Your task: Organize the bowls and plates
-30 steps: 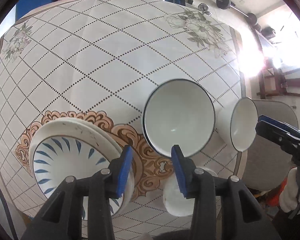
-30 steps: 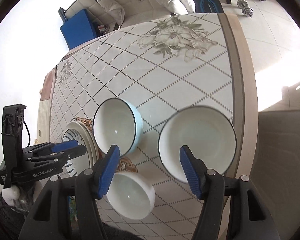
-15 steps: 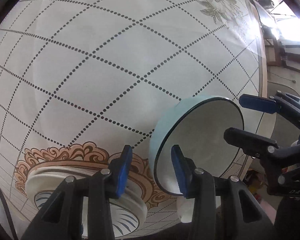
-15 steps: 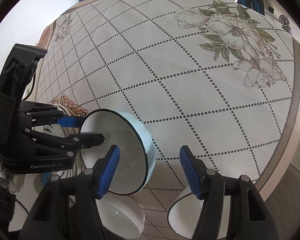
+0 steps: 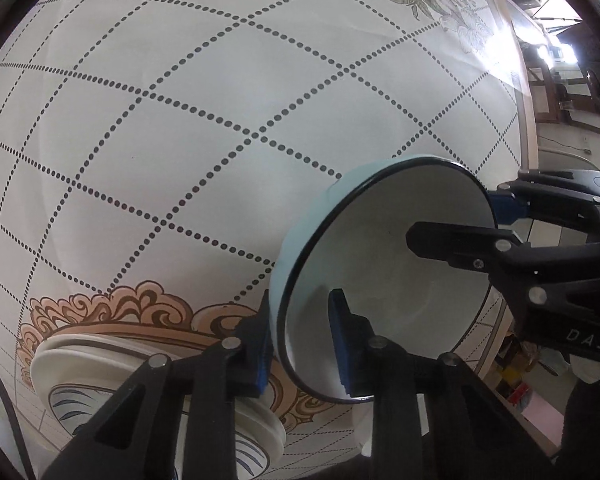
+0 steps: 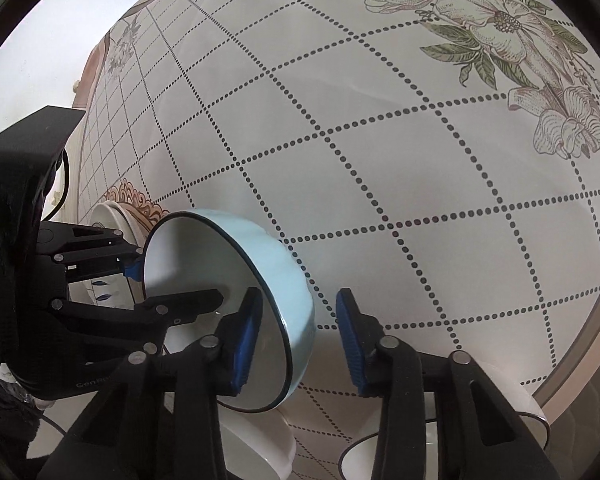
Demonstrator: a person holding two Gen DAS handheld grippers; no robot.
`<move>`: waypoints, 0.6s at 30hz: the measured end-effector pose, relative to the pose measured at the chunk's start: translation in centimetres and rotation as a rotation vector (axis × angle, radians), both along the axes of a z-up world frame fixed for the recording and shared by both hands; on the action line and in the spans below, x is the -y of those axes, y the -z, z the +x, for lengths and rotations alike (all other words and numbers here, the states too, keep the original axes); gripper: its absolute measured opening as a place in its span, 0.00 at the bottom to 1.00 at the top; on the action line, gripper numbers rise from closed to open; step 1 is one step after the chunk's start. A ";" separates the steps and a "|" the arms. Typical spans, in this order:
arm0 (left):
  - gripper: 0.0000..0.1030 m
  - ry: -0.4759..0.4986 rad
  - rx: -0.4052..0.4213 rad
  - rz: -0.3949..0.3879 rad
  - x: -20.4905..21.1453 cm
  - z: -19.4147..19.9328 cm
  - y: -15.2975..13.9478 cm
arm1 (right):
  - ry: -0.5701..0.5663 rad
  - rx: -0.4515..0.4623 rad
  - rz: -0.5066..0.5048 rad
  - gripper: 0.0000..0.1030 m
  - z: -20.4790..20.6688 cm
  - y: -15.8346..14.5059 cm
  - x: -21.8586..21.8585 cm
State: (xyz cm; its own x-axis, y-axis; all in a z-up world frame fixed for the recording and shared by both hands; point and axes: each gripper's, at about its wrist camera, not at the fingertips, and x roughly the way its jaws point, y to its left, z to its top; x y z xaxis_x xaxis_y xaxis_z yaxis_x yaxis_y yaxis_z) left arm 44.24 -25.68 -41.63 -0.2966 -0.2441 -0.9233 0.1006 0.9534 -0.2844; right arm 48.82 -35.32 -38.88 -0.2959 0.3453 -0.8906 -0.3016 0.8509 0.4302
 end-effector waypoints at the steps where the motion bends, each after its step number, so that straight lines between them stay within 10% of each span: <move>1: 0.19 -0.004 0.012 0.005 0.2 -0.7 -0.1 | -0.006 0.010 -0.013 0.20 -0.1 0.1 -0.1; 18: 0.13 -0.045 0.081 0.015 -2.9 0.7 -4.6 | 0.061 0.001 -0.007 0.13 -0.8 -0.7 1.5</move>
